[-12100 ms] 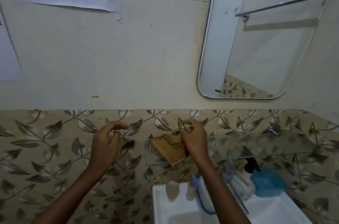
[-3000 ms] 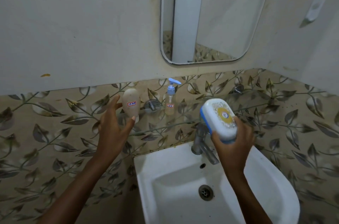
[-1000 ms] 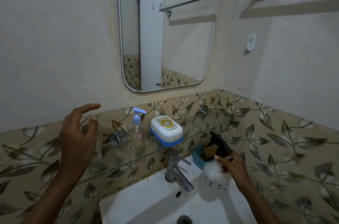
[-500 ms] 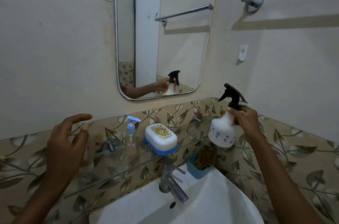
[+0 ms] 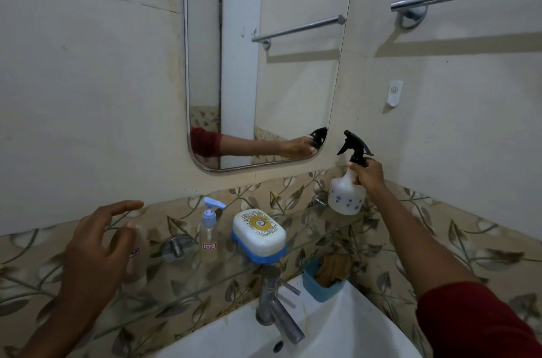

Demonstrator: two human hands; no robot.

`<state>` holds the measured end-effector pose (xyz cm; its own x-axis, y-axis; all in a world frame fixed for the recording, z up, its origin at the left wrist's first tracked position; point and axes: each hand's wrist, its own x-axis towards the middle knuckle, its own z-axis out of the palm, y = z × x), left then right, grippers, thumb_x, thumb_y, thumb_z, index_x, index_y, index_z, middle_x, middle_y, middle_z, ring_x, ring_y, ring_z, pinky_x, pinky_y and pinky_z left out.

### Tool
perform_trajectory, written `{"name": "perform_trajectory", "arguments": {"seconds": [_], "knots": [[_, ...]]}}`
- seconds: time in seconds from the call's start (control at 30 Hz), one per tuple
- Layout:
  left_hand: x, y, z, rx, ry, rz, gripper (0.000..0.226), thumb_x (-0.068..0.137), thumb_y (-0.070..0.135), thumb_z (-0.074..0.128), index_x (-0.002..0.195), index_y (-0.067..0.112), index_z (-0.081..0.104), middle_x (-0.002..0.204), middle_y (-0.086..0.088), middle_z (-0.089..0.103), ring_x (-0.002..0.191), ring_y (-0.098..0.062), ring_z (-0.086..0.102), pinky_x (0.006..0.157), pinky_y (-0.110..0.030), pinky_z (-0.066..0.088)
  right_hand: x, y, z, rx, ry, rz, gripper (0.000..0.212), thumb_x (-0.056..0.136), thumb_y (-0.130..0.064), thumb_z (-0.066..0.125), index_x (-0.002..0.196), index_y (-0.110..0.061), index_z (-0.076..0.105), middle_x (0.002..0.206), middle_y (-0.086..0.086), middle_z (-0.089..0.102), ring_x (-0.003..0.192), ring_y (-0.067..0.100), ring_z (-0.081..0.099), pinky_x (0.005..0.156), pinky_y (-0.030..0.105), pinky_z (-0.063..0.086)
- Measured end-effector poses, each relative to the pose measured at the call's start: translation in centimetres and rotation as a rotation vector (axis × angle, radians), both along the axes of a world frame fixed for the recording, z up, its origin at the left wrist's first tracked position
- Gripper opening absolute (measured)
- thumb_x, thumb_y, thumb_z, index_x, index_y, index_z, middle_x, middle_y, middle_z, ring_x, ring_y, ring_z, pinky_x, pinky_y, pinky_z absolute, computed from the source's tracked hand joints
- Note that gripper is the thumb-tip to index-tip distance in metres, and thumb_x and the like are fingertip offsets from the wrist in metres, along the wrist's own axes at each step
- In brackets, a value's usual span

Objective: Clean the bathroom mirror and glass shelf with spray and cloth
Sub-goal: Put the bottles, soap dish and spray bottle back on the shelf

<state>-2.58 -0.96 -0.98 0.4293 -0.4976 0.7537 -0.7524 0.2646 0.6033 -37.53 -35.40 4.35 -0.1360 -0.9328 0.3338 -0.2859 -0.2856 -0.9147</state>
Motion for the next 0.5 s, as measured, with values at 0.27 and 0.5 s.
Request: {"name": "perform_trajectory", "arguments": {"seconds": [0.27,0.5], "knots": [[0.2,-0.4,-1.2,-0.018,0.019,0.025,0.034,0.078,0.041,0.040,0.104,0.032,0.061,0.104,0.020,0.061,0.098,-0.006,0.054,0.076,-0.019,0.041,0.2,-1.1,0.3,0.071,0.079,0.027,0.028,0.089,-0.011,0.058,0.111,0.004,0.059,0.091,0.014,0.055,0.080,0.028,0.052,0.047,0.027,0.046],[0.3,-0.4,-1.7,-0.001,0.017,0.021,0.028,0.077,0.042,0.042,0.101,0.044,0.057,0.108,0.027,0.059,0.101,-0.012,0.054,0.080,-0.017,0.041,-0.3,-0.9,0.4,0.089,0.139,0.045,0.027,0.091,-0.013,0.054,0.109,0.007,0.057,0.080,0.014,0.053,0.069,0.027,0.049,0.053,0.032,0.040]]}}
